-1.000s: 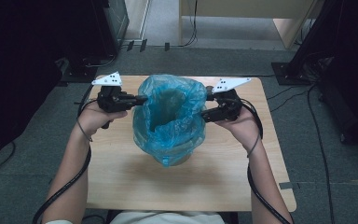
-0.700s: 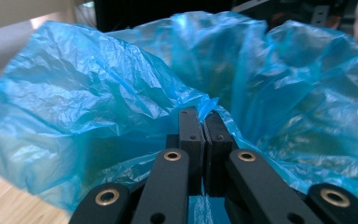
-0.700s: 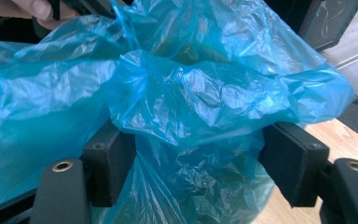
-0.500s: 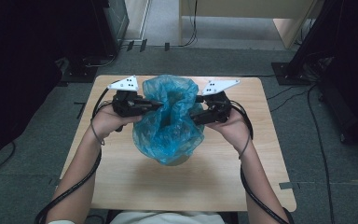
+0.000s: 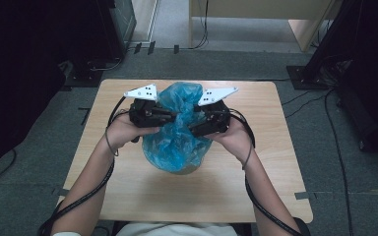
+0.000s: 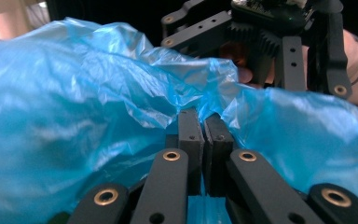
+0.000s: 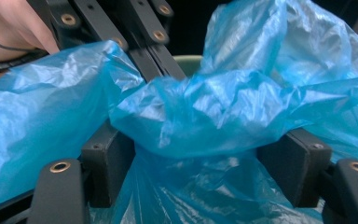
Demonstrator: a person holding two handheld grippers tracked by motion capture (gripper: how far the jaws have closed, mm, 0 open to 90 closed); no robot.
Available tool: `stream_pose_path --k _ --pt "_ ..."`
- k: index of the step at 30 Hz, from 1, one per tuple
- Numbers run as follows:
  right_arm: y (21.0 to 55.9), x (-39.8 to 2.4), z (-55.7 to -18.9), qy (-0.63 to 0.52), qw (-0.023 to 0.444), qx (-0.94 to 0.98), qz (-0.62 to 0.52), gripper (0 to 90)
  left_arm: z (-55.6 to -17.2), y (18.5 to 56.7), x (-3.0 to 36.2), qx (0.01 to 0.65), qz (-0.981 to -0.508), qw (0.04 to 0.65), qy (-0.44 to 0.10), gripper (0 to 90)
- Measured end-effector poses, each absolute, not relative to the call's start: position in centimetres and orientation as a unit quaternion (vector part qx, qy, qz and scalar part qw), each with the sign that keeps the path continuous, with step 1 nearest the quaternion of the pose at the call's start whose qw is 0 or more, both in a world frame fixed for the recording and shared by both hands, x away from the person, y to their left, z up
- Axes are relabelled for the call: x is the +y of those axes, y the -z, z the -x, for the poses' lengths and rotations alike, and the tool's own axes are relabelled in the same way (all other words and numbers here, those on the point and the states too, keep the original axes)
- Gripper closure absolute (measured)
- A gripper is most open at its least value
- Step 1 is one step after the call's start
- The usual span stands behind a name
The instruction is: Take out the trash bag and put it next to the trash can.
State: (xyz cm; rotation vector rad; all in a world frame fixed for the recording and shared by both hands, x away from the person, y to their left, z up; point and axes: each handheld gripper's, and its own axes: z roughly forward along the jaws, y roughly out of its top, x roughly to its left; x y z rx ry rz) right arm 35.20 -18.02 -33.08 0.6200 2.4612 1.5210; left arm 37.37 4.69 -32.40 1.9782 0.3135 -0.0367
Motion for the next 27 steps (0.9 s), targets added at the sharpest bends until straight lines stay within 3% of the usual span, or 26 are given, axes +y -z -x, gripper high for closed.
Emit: stream_pose_path --k 4,11,14,17,21,27 --pt "33.1 -17.3 -35.0 -0.512 0.089 0.831 -0.197 32.1 -37.1 32.4 4.3 0.125 -0.830 0.543 0.026 87.9" --pt "33.2 -16.9 -34.7 -0.522 0.082 0.830 -0.179 53.3 -37.1 32.3 4.6 0.126 -0.824 0.552 0.027 84.3" --pt "33.2 -16.8 -34.5 -0.524 0.083 0.830 -0.174 57.2 -37.2 32.1 4.9 0.118 -0.821 0.558 0.023 81.0" --pt "33.4 -16.9 -34.6 -0.522 0.073 0.830 -0.181 60.8 -37.3 31.8 5.5 0.126 -0.814 0.567 0.019 72.2" --pt "33.6 -17.1 -34.8 -0.522 0.065 0.826 -0.201 76.9 -37.3 31.4 6.2 0.132 -0.809 0.572 0.002 60.9" --pt "33.8 -17.7 -35.3 -0.513 0.054 0.820 -0.248 88.1 -37.3 30.7 7.5 0.151 -0.803 0.576 -0.025 44.9"
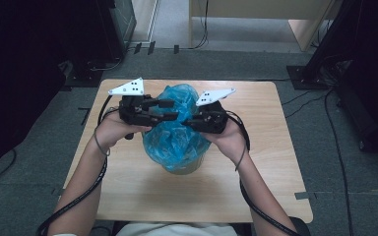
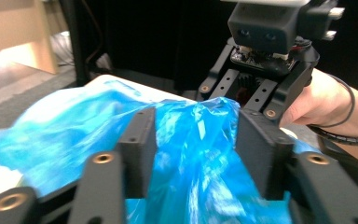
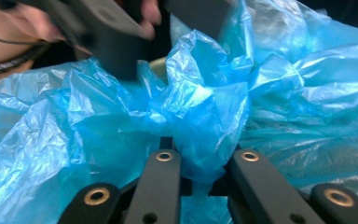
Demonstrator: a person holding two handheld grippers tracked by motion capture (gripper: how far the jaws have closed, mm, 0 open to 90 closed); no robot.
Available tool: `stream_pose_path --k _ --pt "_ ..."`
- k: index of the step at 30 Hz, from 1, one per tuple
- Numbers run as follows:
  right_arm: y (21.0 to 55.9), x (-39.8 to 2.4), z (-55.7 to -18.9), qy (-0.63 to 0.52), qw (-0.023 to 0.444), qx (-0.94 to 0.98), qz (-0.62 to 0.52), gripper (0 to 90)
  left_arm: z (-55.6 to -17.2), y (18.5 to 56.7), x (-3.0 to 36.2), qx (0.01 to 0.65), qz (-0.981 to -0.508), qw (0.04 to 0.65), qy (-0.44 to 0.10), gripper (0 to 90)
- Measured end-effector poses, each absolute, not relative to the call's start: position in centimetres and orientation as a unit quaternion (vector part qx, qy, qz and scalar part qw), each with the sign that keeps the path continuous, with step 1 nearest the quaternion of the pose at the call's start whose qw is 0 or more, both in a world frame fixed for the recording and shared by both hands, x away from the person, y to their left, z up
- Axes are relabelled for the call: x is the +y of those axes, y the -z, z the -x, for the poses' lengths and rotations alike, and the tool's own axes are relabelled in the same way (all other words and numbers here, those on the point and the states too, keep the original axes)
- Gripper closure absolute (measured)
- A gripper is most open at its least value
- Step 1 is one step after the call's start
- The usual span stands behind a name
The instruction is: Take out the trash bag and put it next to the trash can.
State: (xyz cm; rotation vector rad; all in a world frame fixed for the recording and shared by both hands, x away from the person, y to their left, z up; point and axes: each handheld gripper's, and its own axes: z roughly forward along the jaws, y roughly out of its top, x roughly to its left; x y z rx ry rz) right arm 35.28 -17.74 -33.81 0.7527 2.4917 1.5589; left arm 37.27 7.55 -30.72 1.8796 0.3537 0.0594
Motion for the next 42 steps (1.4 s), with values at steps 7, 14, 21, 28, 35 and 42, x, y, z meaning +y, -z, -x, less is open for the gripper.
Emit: stream_pose_path --k 7,14,21,28,35,42 --pt "33.8 -19.3 -36.1 -0.518 0.045 0.798 -0.306 89.4 -36.8 30.8 8.0 0.154 -0.813 0.561 -0.035 34.4" --pt "33.0 -19.4 -35.8 -0.538 0.026 0.787 -0.302 89.5 -36.7 32.6 5.4 0.136 -0.836 0.531 -0.036 30.0" --pt "32.5 -19.2 -35.6 -0.555 -0.010 0.779 -0.291 89.7 -36.8 33.0 4.5 0.122 -0.848 0.515 -0.017 56.8" --pt "32.5 -19.2 -35.6 -0.557 0.009 0.780 -0.287 74.6 -36.8 33.0 4.2 0.137 -0.859 0.494 0.001 87.3" --pt "32.4 -20.6 -35.9 -0.557 0.042 0.774 -0.298 54.2 -37.6 32.5 5.4 0.168 -0.839 0.517 0.010 89.4" --pt "31.7 -22.3 -35.4 -0.566 0.080 0.771 -0.282 47.0 -38.7 32.0 7.1 0.223 -0.802 0.555 -0.007 89.5"
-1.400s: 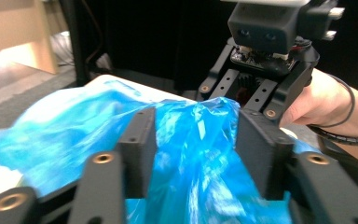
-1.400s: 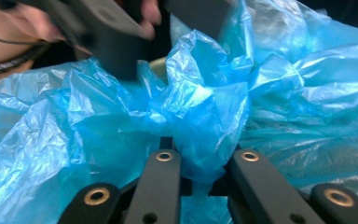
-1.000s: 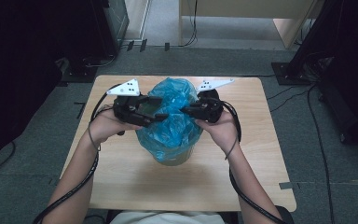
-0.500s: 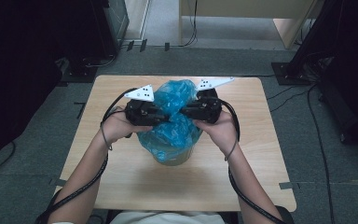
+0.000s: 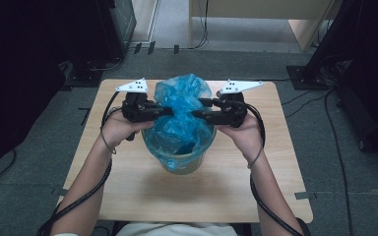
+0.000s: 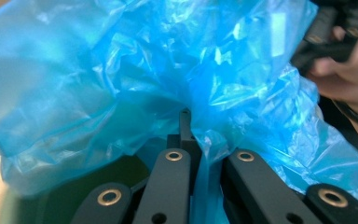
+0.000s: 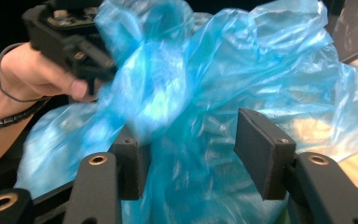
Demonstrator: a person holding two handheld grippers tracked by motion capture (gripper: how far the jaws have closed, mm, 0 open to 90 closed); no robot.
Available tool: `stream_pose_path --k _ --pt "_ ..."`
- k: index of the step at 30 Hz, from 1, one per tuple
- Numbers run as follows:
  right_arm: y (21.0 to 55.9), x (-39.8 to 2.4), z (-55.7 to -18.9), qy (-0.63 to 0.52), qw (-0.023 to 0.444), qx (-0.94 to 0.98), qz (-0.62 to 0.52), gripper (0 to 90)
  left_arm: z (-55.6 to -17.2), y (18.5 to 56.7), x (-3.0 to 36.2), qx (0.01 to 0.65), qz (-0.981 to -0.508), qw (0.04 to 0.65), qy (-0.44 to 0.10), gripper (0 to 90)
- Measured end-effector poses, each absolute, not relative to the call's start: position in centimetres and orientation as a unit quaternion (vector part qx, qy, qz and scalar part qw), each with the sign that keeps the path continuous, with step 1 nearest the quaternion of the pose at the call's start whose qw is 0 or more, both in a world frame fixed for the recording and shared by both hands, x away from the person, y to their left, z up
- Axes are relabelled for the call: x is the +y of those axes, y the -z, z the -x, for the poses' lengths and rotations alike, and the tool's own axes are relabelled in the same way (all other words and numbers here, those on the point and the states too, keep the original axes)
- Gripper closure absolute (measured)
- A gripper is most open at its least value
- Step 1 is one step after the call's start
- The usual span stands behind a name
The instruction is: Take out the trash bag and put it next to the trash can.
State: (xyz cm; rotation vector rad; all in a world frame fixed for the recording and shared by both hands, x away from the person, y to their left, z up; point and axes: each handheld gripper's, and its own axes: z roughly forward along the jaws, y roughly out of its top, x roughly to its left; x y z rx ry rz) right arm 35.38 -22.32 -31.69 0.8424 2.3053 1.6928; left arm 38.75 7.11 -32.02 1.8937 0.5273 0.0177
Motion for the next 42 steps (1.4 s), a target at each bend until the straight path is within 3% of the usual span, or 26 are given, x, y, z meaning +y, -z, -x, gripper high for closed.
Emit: stream_pose_path --k 8,19,22,29,31,35,42 --pt "31.6 -21.9 -34.8 -0.577 0.083 0.773 -0.251 35.6 -39.5 31.9 7.9 0.272 -0.772 0.575 -0.013 89.4" --pt "32.7 -18.3 -34.8 -0.546 0.088 0.802 -0.225 34.0 -37.6 31.2 5.4 0.213 -0.790 0.571 0.071 89.3" --pt "32.8 -18.1 -34.8 -0.543 0.077 0.807 -0.219 41.3 -37.4 31.3 4.9 0.203 -0.797 0.563 0.079 89.2" --pt "33.2 -17.7 -34.6 -0.525 0.047 0.823 -0.213 72.6 -37.7 31.8 4.8 0.199 -0.802 0.558 0.083 88.3" --pt "33.3 -17.8 -34.8 -0.515 0.036 0.826 -0.224 80.7 -37.7 31.6 5.1 0.197 -0.799 0.564 0.073 82.3" --pt "33.4 -18.3 -35.2 -0.515 0.010 0.817 -0.260 85.9 -37.5 31.1 5.9 0.191 -0.794 0.576 0.038 66.0" --pt "33.1 -19.9 -35.8 -0.521 -0.013 0.795 -0.311 86.5 -37.3 30.1 7.9 0.193 -0.790 0.582 -0.014 53.0"
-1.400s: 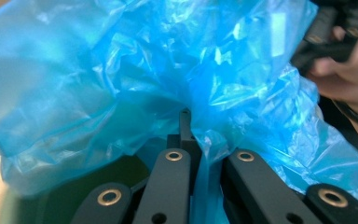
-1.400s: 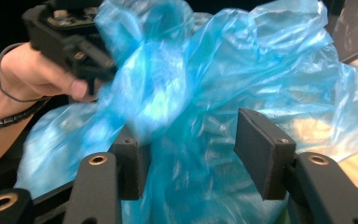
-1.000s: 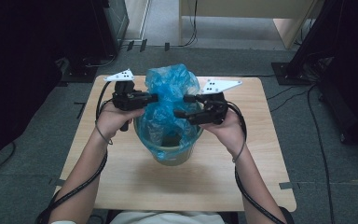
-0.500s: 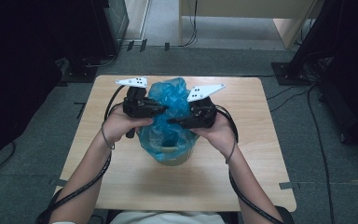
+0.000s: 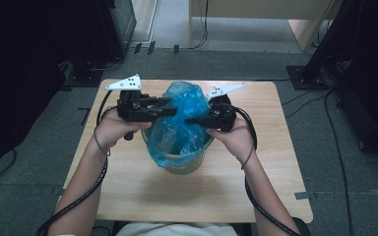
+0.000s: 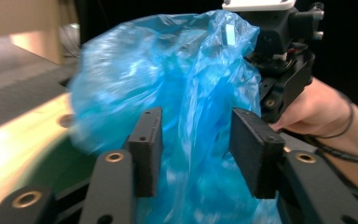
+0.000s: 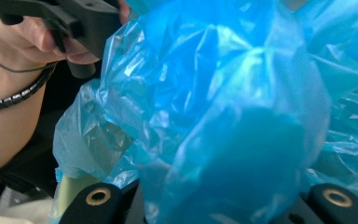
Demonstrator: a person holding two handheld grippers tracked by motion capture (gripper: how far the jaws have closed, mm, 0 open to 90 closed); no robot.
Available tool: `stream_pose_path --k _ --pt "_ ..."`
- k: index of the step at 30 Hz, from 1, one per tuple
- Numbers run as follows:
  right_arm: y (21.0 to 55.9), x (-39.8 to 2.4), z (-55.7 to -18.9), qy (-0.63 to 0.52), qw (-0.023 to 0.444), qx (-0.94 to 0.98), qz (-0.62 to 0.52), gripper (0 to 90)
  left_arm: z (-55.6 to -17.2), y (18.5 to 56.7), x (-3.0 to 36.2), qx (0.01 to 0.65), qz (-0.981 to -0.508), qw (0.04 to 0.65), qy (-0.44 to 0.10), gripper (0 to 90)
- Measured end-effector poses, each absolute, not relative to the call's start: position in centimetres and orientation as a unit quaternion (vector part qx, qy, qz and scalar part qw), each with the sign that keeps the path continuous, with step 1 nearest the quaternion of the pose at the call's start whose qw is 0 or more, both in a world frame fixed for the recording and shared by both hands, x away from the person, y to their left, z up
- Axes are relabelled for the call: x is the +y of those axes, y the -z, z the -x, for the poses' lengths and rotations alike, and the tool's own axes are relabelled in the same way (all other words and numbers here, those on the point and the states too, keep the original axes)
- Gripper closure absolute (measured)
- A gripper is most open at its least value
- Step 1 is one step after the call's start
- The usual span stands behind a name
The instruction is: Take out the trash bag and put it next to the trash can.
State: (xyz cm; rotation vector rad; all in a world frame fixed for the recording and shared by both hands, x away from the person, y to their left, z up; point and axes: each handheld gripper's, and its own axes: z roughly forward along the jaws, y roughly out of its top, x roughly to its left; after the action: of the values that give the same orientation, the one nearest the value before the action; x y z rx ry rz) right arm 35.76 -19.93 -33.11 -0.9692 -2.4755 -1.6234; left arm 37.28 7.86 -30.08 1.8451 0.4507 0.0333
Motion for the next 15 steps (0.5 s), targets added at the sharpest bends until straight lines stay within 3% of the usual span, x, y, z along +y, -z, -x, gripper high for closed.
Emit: stream_pose_path --k 7,11,15 --pt "32.9 -21.6 -36.2 0.526 0.019 -0.773 0.354 86.5 -36.8 29.5 8.7 0.189 -0.789 0.584 -0.036 48.5" --pt "32.9 -22.1 -36.4 0.528 0.013 -0.765 0.367 86.5 -36.0 29.9 7.5 0.164 -0.807 0.567 -0.030 49.0" --pt "32.9 -22.1 -36.4 0.528 0.021 -0.762 0.374 86.4 -35.7 31.0 5.7 0.150 -0.824 0.546 -0.036 43.4"
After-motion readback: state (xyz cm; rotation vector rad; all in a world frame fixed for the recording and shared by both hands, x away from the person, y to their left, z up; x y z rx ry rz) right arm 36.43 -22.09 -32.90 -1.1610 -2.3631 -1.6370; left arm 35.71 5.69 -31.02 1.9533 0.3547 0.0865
